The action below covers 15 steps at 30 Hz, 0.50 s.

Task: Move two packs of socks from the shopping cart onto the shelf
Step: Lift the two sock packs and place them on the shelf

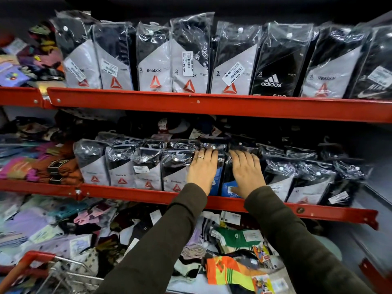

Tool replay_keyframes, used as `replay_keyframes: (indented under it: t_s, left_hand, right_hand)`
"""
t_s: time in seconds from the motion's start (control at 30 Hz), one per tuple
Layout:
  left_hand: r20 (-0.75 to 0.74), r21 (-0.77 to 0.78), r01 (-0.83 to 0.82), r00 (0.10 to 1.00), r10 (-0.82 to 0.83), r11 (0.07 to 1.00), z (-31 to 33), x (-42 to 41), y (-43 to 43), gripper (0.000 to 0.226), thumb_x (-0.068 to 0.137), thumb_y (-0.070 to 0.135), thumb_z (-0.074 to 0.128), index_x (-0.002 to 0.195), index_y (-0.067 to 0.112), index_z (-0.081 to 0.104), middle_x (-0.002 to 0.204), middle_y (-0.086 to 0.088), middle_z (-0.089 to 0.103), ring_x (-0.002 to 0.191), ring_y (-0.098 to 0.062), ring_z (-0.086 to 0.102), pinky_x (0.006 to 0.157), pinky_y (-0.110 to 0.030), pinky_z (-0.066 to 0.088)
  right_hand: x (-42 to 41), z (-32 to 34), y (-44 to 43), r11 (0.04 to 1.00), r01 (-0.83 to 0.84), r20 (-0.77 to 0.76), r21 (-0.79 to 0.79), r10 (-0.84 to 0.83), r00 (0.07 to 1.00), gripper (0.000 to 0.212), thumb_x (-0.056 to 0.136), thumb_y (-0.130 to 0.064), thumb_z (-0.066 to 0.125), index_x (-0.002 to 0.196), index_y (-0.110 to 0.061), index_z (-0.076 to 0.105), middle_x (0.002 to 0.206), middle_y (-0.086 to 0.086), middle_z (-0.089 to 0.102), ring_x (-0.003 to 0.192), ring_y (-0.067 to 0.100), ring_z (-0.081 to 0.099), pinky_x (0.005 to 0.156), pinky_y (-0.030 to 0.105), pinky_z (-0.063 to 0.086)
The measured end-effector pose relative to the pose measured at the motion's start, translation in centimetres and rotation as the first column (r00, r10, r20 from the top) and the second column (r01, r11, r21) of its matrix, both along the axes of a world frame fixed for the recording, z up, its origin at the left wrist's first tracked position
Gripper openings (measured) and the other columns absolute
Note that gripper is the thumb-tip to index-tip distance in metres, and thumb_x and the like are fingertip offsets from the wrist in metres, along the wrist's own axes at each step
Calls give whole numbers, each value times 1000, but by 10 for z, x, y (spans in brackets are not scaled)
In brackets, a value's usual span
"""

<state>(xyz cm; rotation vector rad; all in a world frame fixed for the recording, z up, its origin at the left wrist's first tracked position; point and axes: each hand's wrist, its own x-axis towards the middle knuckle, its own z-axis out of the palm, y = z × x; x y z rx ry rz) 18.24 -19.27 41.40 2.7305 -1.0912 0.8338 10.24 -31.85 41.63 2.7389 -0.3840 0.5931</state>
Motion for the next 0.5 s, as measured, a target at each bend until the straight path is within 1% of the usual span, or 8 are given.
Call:
replay_keyframes:
  t_s: [0.1,0.17,0.27,0.4,0.5]
  left_hand:
    - [14,-34,6,1000,-6,999,-3,-1,1,85,82,7,74,152,6,24,156,-15,33,145,-31,32,124,-39,26]
    - [18,-48,5,1000,-4,999,-5,-1,1,86,84,8,74,152,6,23,157,-15,31,146,-31,31,124,-38,25]
    - [30,-52,-11,999,13,999,-9,-3,1,92,81,9,76,153,7,20,158,-14,29,148,-31,28,125,-39,23]
    - [25,-86,-7,1000,9,996,-11,-3,0,88,84,8,72,154,7,19,159,-13,27,149,-30,26,126,-38,22]
    - [25,-67,3,1000,-2,998,-11,-2,3,99,79,17,81,155,9,17,160,-11,27,149,-29,25,126,-37,22]
  right_hand:
    - [0,-1,2,1000,16,1,-9,-16,1000,118,72,-47,83,155,-5,11,155,12,29,144,32,29,121,47,18]
    - [0,-1,4,1000,25,0,-13,-25,1000,119,72,-47,83,155,-4,10,155,13,29,143,32,30,121,47,20]
    - [1,-1,4,999,29,5,-35,-29,1000,120,71,-48,83,155,-2,10,153,14,31,140,33,33,120,47,23]
    - [3,-4,2,999,30,15,-46,-29,999,119,70,-48,83,155,-3,11,153,13,32,140,33,34,120,47,23]
    - [2,-5,0,998,23,21,-50,-22,1000,120,69,-47,84,155,-4,13,154,12,33,141,32,33,120,47,21]
